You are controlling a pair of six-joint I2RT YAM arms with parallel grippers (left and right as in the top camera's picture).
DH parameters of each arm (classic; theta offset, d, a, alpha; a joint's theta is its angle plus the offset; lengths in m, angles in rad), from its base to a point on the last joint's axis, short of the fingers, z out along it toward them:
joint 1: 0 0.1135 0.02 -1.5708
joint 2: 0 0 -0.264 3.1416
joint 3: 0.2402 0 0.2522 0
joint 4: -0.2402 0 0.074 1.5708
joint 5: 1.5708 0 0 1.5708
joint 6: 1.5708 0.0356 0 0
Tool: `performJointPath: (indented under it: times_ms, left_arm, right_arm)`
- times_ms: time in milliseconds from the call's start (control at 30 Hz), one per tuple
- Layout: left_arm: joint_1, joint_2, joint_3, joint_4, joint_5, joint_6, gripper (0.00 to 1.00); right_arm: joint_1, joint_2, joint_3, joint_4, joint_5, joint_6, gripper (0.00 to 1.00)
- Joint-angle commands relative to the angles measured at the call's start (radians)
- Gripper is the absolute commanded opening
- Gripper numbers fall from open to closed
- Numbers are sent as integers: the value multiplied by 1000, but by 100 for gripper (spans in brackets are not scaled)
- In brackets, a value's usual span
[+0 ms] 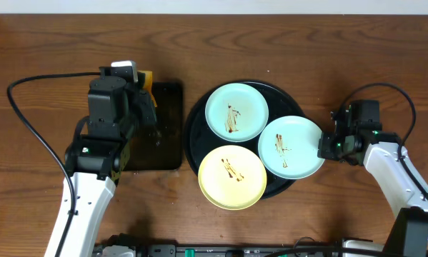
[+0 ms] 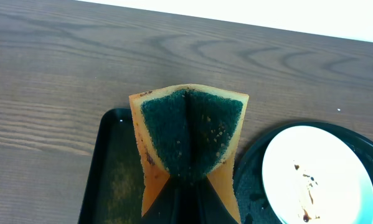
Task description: Clean dirty plates on tray and stack at the side
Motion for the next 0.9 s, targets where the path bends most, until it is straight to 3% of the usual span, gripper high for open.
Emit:
performJointPath:
  times_ms: [0, 367, 533, 867]
  left_arm:
    - [3, 19, 0, 8, -5, -9, 8]
    - [3, 303, -3, -138, 11, -14, 7]
    - [3, 397, -3, -170, 122, -14, 7]
    - [-17, 391, 92, -196, 340, -36, 7]
  right_arm:
    - [-4, 2, 14, 3, -5, -4, 1]
    - [-4, 2, 14, 3, -5, -4, 1]
    - [-4, 2, 14, 2, -5, -4, 1]
    - [-4, 2, 14, 3, -5, -4, 1]
